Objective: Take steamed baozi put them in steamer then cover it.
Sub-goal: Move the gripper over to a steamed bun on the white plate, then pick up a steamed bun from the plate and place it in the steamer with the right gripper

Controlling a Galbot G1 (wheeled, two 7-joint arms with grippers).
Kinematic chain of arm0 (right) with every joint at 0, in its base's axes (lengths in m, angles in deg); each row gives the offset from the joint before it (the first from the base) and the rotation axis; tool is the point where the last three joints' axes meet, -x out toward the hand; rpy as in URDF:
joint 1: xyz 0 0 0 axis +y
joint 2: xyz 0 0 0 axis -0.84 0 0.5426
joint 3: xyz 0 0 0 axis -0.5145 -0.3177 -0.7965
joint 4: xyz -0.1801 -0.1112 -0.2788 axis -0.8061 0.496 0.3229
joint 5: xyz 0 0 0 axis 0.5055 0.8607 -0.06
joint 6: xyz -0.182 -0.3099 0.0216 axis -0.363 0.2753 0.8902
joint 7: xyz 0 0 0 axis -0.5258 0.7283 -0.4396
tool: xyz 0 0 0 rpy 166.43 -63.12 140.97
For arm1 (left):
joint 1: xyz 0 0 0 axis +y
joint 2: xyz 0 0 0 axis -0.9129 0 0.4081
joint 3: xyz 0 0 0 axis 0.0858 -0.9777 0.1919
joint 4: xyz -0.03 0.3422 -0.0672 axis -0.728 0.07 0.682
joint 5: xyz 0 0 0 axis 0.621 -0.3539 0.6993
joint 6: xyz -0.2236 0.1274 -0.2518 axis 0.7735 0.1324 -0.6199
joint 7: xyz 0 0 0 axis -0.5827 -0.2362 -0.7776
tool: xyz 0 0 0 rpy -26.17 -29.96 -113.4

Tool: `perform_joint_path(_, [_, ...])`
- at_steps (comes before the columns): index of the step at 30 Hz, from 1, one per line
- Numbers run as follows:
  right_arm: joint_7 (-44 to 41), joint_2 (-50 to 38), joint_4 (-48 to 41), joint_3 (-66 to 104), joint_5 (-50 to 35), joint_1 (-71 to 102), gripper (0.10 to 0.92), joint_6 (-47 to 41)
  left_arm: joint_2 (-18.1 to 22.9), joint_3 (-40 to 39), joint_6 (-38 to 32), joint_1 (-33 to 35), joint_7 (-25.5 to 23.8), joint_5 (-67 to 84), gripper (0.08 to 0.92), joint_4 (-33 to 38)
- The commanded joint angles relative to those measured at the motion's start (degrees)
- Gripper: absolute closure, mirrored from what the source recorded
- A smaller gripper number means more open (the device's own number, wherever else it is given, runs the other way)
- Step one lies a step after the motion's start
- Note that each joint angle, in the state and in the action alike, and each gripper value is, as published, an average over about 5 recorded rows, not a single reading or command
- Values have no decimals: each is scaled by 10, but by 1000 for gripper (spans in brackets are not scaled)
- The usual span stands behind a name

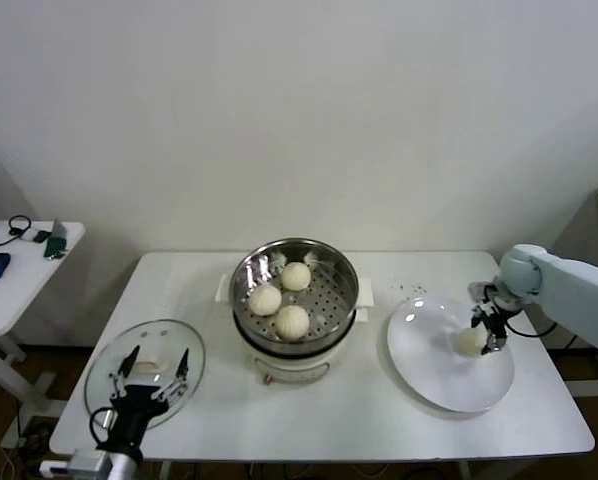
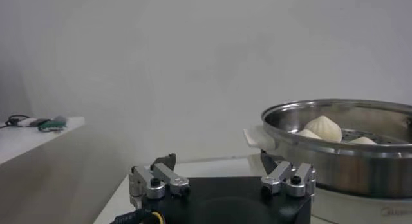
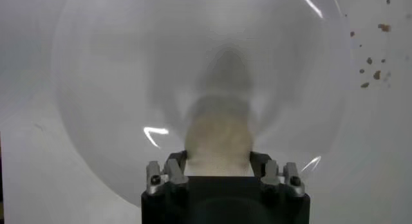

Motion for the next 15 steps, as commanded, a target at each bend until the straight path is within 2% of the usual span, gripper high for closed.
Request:
perform_joint_path(1, [0,1,0,6,0,0,377,2,1,0,-1,1,0,0,177,0])
perform_joint_path(9, [-11,-7,22,-31,-31,-76,387,11,0,2,-3,-1,2,0,177,-5])
perform_joint_path(15, [-21,-4,94,-143,-125,-259,389,12,1,0,4,-10,2,-2,177,-6])
